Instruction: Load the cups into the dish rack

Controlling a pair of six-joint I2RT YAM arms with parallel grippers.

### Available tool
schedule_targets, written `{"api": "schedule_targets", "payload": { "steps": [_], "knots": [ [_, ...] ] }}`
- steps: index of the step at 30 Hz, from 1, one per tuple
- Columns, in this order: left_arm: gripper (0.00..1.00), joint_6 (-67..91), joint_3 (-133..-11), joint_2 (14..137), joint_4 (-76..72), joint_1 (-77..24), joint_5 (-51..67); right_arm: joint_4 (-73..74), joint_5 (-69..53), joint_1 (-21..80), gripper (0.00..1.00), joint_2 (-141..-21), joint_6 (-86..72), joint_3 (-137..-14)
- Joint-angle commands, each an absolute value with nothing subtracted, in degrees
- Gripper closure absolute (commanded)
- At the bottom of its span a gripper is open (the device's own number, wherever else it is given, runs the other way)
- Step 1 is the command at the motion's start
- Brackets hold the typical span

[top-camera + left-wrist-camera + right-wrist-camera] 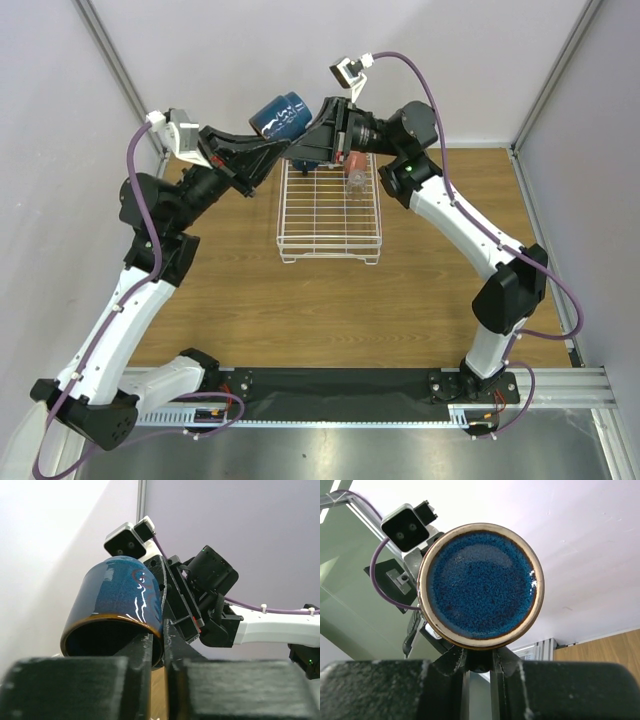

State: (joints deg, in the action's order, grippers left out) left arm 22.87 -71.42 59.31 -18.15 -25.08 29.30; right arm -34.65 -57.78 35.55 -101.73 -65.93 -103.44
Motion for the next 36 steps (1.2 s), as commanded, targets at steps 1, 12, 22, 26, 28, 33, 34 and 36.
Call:
{"api": "schedule_targets", "payload": {
  "steps": [1,12,22,26,28,33,34,36],
  "knots": [
    [0.87,25.5,-70.8,59.3,-12.8,-26.5,36.0,-39.5,-52.6,35.4,1.0,-98.7,-64.8,-102.4],
    [0.29,25.2,-70.0,58.0,-9.6,-25.8,30.6,-31.3,-49.1,34.5,1.0,-94.0,-56.3,-98.7],
    [0.05,23.8,-67.9,52.3,-4.5,-22.7,23.7,-15.0,-43.0,34.1,1.0,-92.1,-46.0,-97.9],
    [0.0,21.2,-67.2,48.4,-0.4,-21.4,17.4,-6.4,-36.5,33.6,1.0,-91.9,-38.1,-98.3],
    [0.0,20.6,-67.4,47.3,4.2,-21.4,14.1,-2.3,-31.8,33.5,1.0,-92.0,-35.5,-98.4],
    [0.0,18.2,-67.7,46.1,10.9,-21.3,12.5,8.0,-18.5,34.0,1.0,-94.0,-25.9,-101.2],
    [0.0,17.8,-67.7,45.9,11.6,-21.3,12.0,8.8,-17.0,34.0,1.0,-94.5,-24.8,-101.2],
    [0.0,16.0,-68.1,45.3,13.8,-21.3,11.4,10.6,-12.9,34.2,1.0,-95.4,-22.7,-101.4]
  ]
}}
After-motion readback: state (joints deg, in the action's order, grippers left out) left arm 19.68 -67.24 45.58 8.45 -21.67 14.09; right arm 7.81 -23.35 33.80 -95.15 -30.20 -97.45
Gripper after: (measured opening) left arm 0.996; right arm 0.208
